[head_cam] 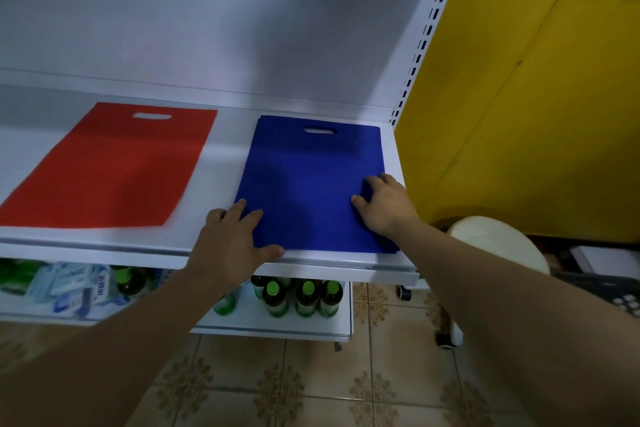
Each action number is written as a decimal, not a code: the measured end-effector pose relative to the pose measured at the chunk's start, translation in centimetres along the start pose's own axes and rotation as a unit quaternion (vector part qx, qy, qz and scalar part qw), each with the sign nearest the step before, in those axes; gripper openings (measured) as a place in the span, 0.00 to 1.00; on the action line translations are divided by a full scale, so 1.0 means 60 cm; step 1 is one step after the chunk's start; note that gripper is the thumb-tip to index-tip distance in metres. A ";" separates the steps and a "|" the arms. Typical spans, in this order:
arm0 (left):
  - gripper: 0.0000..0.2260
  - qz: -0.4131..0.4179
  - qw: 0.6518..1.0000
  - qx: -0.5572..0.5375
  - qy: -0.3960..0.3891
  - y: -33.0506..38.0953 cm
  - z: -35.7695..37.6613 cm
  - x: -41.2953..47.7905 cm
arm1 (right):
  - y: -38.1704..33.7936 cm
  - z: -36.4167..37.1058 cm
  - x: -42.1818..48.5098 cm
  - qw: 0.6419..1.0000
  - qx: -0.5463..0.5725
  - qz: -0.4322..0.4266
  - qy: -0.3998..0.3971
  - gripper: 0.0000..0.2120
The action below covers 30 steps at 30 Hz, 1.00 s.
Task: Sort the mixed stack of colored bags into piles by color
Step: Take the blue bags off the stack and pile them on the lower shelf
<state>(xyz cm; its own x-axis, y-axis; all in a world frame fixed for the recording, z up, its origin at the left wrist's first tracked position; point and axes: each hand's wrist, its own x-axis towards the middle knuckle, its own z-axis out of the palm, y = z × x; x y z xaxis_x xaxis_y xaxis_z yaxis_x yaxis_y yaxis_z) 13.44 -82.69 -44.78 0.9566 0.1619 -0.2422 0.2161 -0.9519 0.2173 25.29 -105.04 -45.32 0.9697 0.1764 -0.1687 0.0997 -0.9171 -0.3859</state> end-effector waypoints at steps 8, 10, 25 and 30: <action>0.39 0.021 0.996 -0.081 -0.035 -0.017 -0.070 -0.057 | -0.054 -0.062 -0.065 0.999 -0.033 -0.006 -0.011 0.30; 0.36 0.044 0.995 -0.083 -0.038 -0.022 -0.105 -0.092 | -0.083 -0.088 -0.098 0.999 -0.032 -0.010 -0.017 0.30; 0.29 0.082 0.986 -0.109 0.096 -0.203 -0.461 -0.524 | -0.495 -0.295 -0.474 0.989 -0.029 -0.135 0.053 0.32; 0.30 0.056 0.981 -0.111 0.152 -0.302 -0.558 -0.635 | -0.651 -0.347 -0.556 0.975 -0.038 -0.200 0.088 0.31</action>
<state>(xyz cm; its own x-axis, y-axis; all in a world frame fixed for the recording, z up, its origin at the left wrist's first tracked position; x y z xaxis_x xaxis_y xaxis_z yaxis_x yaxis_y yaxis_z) -20.36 -62.88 -7.82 0.9838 0.1606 0.0800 0.1105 -0.8936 0.4350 -6.31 -82.55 -5.76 0.8729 0.4669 0.1419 0.4868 -0.8128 -0.3199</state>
